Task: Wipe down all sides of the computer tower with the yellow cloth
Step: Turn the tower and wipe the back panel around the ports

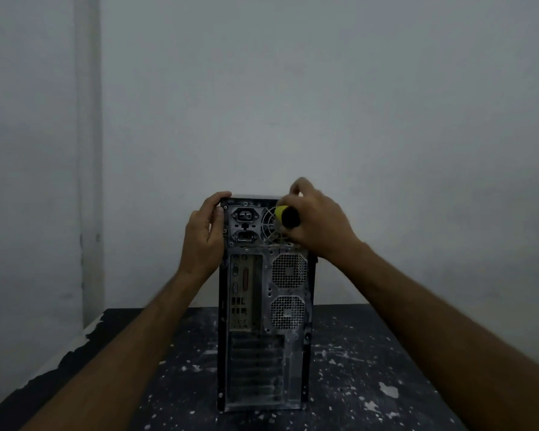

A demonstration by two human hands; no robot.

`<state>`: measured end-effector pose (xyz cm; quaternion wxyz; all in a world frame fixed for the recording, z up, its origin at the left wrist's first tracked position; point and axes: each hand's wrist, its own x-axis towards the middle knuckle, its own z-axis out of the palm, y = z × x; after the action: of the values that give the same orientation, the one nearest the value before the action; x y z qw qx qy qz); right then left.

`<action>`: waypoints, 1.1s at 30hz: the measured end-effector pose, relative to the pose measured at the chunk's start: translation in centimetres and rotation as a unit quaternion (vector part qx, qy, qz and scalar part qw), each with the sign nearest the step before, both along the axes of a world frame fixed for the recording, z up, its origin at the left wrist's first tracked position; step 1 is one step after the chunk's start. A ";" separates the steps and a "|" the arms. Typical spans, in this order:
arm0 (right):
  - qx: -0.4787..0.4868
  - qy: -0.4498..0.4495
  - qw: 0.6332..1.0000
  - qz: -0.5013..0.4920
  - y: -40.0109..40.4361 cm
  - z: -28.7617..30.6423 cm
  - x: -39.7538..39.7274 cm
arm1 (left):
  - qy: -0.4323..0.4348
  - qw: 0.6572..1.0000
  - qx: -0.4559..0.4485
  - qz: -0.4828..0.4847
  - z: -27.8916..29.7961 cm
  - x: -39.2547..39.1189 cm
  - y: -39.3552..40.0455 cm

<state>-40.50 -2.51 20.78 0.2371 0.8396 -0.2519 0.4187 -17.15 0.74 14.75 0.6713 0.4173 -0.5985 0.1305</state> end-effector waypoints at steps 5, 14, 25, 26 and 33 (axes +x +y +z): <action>-0.015 0.184 0.983 0.005 1.2 -2.1 0.9 | -0.014 1.000 0.001 0.011 0.1 0.0 0.2; -0.007 0.194 0.981 0.026 0.4 -2.6 1.1 | -0.009 1.000 0.007 0.016 0.5 0.1 1.2; 0.261 -0.184 0.868 0.380 3.9 -2.0 2.3 | 0.066 0.979 0.092 -0.169 1.6 -9.5 8.3; 0.250 -0.165 0.872 0.388 4.2 -2.3 2.5 | 0.073 0.979 0.078 -0.174 1.7 -9.4 8.4; 0.182 -0.176 0.913 0.319 2.6 -0.2 0.0 | -0.015 1.000 0.020 0.010 3.5 -2.0 7.6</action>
<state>-40.55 0.06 20.60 -0.1144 0.8166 -0.0805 0.5599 -19.14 8.31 18.21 0.6522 0.4346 -0.6071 0.1310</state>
